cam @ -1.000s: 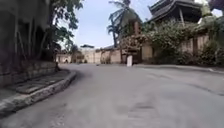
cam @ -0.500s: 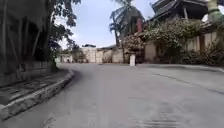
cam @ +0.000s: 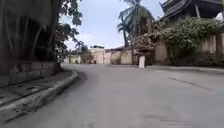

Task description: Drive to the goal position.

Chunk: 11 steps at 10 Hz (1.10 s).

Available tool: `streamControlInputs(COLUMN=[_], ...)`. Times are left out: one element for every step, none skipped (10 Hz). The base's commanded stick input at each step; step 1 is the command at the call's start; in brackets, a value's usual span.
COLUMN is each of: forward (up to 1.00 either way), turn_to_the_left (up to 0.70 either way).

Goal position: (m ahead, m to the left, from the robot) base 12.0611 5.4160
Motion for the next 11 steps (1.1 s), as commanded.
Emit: streamControlInputs(forward=[1.0, 1.0, 1.0, 1.0, 1.0, 1.0, 1.0, 1.0, 1.0, 1.0, 1.0], turn_to_the_left=[0.36, 0.35, 0.11, 0.0, 0.0, 0.0, 0.0, 0.0, 0.0, 0.0, 0.0])
